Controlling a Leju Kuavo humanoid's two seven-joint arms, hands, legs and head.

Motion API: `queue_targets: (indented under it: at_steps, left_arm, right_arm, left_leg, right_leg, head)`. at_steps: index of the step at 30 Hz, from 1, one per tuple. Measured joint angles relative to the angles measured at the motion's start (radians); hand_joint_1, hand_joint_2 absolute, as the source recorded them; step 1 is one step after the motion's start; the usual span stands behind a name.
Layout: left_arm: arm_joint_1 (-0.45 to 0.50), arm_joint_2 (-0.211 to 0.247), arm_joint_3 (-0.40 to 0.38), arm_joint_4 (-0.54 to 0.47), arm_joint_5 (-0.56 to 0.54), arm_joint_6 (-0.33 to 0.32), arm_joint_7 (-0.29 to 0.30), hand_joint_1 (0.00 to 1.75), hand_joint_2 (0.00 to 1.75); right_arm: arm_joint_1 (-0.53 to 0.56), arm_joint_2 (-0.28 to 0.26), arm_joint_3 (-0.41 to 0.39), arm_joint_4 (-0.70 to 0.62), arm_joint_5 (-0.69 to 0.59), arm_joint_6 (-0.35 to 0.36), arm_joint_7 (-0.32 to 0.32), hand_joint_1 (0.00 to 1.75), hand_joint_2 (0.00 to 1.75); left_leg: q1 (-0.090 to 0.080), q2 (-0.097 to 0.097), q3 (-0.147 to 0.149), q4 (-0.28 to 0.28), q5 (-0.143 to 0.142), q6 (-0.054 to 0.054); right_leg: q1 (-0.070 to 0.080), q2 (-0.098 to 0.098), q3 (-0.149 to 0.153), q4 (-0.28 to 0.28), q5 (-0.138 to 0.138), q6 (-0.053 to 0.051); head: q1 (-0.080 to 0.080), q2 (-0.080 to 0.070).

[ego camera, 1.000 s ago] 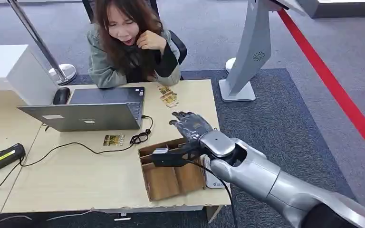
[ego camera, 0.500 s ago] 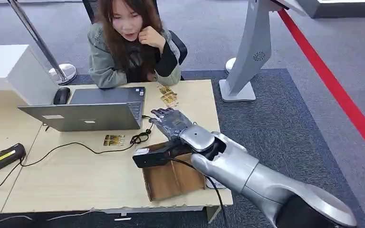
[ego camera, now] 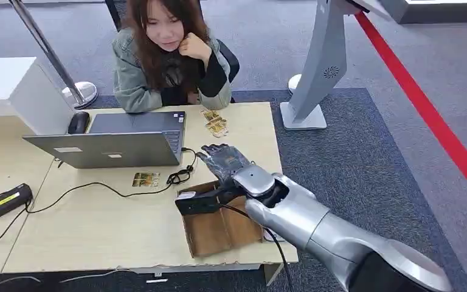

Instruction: Pass the card to the sensor for recognition and then transmit it.

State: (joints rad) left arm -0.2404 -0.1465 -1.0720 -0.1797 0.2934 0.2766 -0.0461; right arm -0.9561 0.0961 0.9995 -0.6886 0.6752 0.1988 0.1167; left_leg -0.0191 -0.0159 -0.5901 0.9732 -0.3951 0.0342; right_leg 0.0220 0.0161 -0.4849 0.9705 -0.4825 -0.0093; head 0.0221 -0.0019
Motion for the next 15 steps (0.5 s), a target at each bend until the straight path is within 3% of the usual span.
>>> queue_targets:
  at_steps: [15]
  left_arm:
    - [-0.005, -0.001, -0.019, 0.003, -0.008, -0.002, 0.0, 0.0, 0.0]
  right_arm:
    - [-0.003, -0.039, -0.034, -0.002, -0.006, 0.005, 0.06, 0.1, 1.75]
  left_leg:
    - [0.0, 0.0, 0.0, 0.0, 0.0, 0.0]
  right_leg:
    - [0.0, 0.0, 0.0, 0.0, 0.0, 0.0]
  head:
    - [0.0, 0.0]
